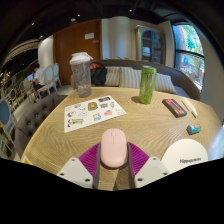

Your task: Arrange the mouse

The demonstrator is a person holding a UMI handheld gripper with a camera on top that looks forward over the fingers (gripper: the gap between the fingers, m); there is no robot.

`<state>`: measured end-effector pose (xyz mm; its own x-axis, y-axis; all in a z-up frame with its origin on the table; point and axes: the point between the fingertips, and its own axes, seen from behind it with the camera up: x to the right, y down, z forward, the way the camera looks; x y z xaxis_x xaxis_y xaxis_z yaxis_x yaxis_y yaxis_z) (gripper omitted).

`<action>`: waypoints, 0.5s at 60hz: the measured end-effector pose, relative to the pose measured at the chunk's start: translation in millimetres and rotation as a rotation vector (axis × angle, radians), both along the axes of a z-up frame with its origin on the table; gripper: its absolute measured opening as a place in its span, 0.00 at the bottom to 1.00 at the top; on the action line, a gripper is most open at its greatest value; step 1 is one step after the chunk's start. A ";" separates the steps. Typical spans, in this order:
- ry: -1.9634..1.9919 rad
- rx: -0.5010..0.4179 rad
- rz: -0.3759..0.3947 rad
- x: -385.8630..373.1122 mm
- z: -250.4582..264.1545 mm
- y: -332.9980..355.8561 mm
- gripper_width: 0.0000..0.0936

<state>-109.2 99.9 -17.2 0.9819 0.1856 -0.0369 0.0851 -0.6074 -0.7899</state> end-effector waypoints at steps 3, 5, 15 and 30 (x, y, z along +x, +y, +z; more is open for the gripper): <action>0.010 -0.020 -0.004 -0.5 0.1 -1.3 0.42; 0.012 -0.029 -0.004 -1.2 1.4 -0.9 0.40; 0.070 0.014 -0.072 21.9 59.5 -3.1 0.40; 0.004 0.170 -0.317 175.9 132.8 -38.9 0.40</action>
